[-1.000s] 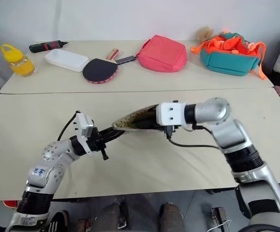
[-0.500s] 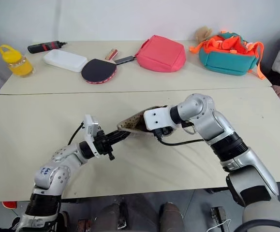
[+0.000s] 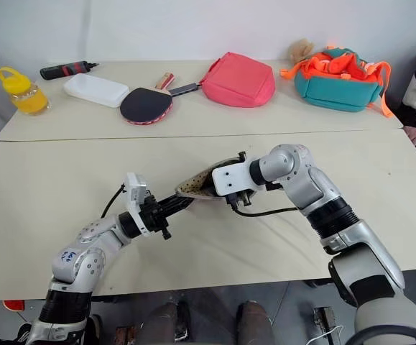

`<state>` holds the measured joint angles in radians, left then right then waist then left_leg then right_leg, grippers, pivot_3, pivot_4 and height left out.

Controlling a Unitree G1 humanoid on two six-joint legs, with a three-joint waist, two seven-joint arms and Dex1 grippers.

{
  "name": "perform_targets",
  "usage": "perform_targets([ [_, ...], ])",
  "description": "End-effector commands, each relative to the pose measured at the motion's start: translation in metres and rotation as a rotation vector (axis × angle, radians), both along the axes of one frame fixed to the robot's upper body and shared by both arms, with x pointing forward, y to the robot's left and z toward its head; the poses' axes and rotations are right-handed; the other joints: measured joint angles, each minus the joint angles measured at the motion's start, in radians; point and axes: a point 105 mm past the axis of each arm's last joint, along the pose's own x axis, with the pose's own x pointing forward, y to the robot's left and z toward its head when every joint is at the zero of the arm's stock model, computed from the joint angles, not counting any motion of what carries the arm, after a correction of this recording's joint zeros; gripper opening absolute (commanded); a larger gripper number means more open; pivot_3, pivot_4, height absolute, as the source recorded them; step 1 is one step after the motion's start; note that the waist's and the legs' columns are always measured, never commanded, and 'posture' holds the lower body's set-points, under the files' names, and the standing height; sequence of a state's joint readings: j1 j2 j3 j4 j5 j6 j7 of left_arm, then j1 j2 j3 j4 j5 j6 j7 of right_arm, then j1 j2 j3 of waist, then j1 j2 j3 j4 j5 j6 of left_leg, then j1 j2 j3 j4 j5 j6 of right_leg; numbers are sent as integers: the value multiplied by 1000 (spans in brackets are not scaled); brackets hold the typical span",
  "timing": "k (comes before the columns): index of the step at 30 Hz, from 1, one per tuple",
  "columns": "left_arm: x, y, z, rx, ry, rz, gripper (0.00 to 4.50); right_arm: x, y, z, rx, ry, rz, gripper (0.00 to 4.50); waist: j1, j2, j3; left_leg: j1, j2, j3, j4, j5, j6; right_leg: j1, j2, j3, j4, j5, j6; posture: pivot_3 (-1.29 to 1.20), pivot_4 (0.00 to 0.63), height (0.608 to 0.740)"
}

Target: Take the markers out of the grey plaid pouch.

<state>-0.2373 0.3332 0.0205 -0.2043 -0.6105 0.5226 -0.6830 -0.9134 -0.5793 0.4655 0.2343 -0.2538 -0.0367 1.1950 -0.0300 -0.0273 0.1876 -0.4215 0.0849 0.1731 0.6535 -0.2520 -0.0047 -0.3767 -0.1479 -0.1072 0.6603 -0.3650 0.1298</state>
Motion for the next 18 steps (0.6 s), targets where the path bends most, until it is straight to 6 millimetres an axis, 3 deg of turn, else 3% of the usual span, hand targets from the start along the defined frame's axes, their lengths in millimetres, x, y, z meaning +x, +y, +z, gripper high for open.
perform_targets([
  [1,-2,-1,16,-9,-76,-8,0,-4,-6,18,45,-14,-6,376,1,0,0,0,0,0,0,0,0,0,0,0,0,0,0,0,150,740],
  [12,14,9,20,75,-178,108,0,-34,-2,57,253,62,63,376,3,0,0,0,0,0,0,0,0,0,0,0,-1,0,0,0,150,740],
  [18,14,13,23,173,-270,96,0,-26,-9,79,420,36,18,376,2,0,0,0,0,0,-2,0,0,0,0,0,-1,0,0,0,150,740],
])
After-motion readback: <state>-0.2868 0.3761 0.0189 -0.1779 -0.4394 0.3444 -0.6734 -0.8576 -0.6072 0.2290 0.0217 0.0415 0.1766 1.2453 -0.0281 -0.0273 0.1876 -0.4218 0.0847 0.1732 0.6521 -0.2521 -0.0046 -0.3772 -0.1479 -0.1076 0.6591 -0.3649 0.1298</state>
